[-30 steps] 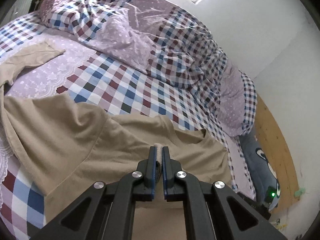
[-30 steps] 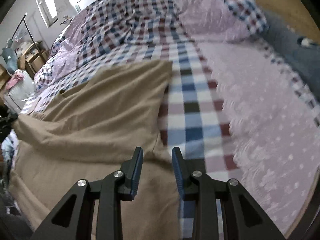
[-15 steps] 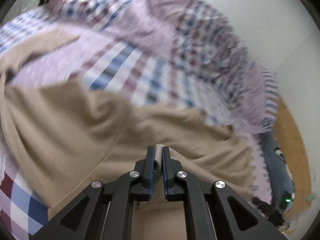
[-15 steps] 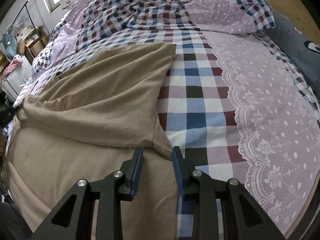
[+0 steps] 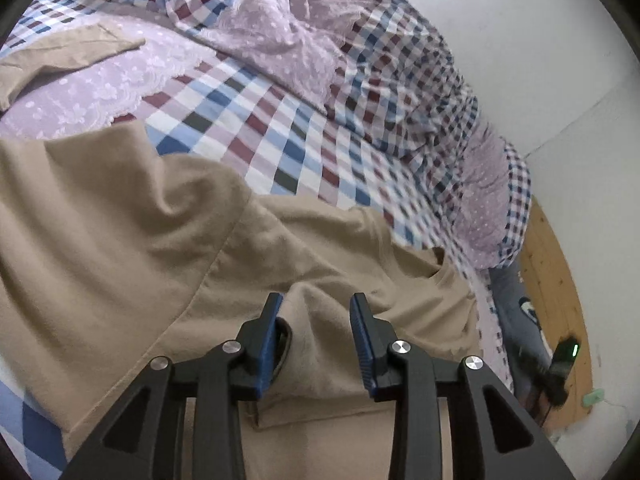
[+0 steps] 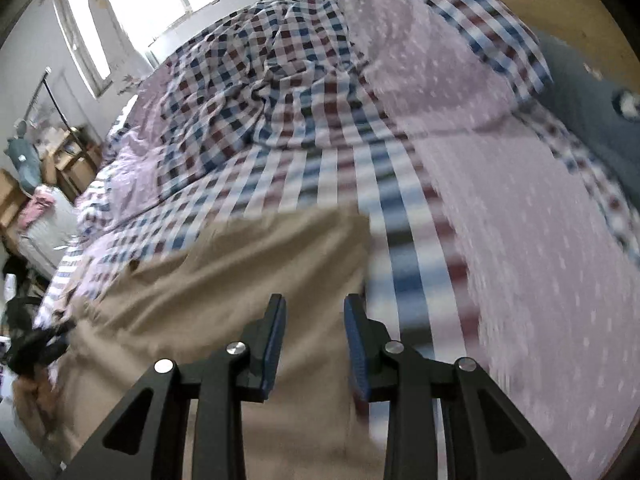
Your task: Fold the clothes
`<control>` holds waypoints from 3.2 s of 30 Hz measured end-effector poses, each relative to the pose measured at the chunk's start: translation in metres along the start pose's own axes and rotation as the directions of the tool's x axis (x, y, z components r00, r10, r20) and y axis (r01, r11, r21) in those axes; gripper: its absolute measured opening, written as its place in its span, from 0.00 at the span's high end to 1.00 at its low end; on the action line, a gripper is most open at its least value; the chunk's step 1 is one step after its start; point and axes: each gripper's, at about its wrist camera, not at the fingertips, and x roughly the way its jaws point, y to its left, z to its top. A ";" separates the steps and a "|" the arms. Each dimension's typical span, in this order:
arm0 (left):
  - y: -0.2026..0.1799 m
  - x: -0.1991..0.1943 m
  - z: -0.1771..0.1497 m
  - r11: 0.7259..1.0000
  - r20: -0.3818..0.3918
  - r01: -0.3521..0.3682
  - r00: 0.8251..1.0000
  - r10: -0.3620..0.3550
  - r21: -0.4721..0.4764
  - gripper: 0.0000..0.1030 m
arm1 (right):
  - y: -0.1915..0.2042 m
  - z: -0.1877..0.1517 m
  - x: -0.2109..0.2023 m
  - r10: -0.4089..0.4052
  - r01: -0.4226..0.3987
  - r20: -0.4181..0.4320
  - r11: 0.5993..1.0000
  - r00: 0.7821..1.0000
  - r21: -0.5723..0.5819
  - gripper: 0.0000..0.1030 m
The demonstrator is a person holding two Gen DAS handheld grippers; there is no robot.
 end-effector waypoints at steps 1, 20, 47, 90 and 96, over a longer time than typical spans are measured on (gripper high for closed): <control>-0.001 0.003 -0.001 1.000 -0.008 -0.006 1.000 0.006 0.008 0.71 | 0.001 0.011 0.012 -0.030 0.030 -0.013 1.000 0.999 -0.003 0.69; -0.001 -0.017 0.005 0.986 0.135 0.153 0.978 -0.160 0.059 0.97 | -0.031 0.056 0.080 -0.238 0.239 -0.021 0.969 0.971 0.068 1.00; -0.016 -0.005 -0.033 0.989 -0.041 -0.136 0.990 0.134 -0.054 0.68 | 0.066 -0.096 -0.084 -0.050 0.061 0.129 0.995 0.990 -0.080 0.60; -0.006 -0.024 -0.043 0.963 0.116 -0.114 0.982 0.146 -0.245 0.95 | 0.120 -0.129 -0.039 -0.074 0.133 0.148 0.887 0.986 -0.442 0.60; 0.006 -0.029 -0.049 0.954 0.123 -0.075 0.986 0.115 -0.292 0.49 | 0.121 -0.128 -0.037 -0.074 0.129 0.140 0.885 0.987 -0.447 0.60</control>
